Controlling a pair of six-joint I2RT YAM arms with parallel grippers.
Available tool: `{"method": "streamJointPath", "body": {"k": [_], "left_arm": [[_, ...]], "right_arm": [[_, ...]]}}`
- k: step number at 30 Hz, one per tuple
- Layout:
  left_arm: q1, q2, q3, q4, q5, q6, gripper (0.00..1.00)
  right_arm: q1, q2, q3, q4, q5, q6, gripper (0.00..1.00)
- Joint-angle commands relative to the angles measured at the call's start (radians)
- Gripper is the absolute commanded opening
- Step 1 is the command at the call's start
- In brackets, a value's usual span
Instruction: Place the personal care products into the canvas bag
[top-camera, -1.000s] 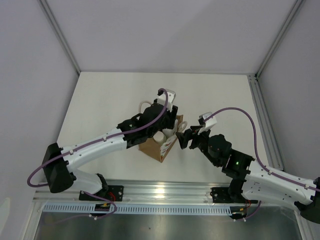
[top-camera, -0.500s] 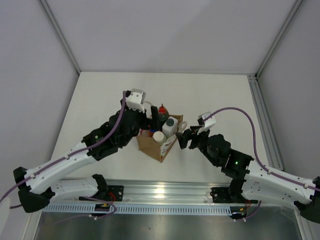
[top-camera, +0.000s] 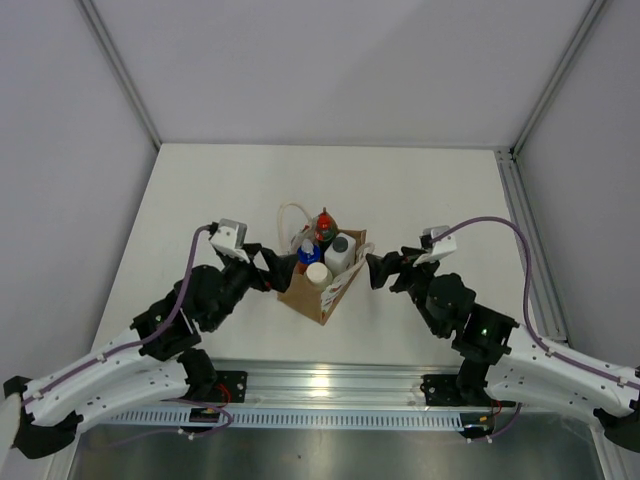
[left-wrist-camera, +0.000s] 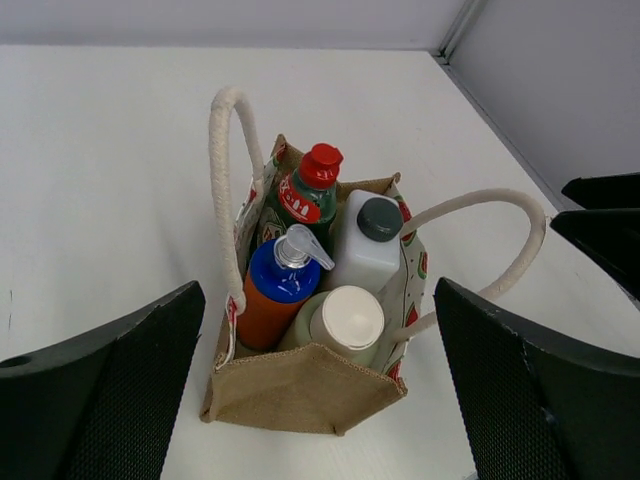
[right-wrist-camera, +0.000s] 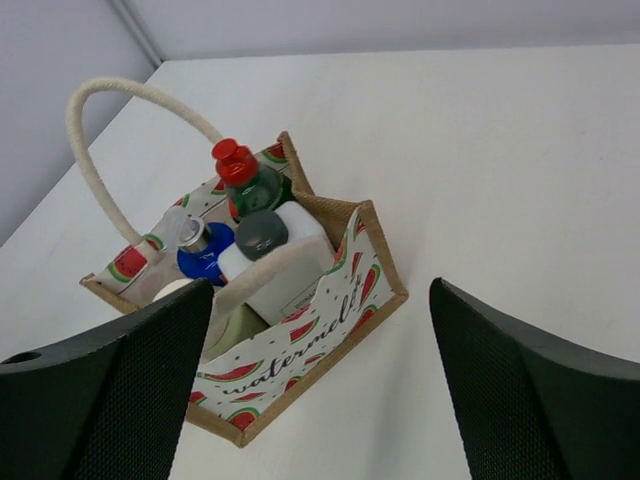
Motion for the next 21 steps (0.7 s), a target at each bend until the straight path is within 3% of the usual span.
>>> {"method": "streamJointPath", "body": {"k": [1, 2, 7, 13, 21], "left_arm": [[-0.014, -0.034, -0.047, 0.075, -0.048, -0.002, 0.99], [-0.014, -0.044, -0.056, 0.094, -0.054, 0.012, 0.99], [-0.014, -0.076, -0.103, 0.131, -0.127, 0.059, 0.99], [-0.013, -0.073, -0.111, 0.154, -0.046, 0.064, 0.99], [-0.014, -0.09, -0.12, 0.158, -0.034, 0.068, 0.99]], "right_arm": [[0.004, -0.029, -0.012, 0.043, 0.14, 0.037, 0.94], [0.004, -0.023, -0.015, 0.045, 0.153, 0.042, 0.99], [0.004, 0.037, 0.016, 0.002, 0.273, 0.111, 1.0], [0.004, 0.117, 0.132, -0.176, 0.391, 0.26, 0.99], [0.004, 0.078, 0.097, -0.112, 0.322, 0.205, 0.99]]}}
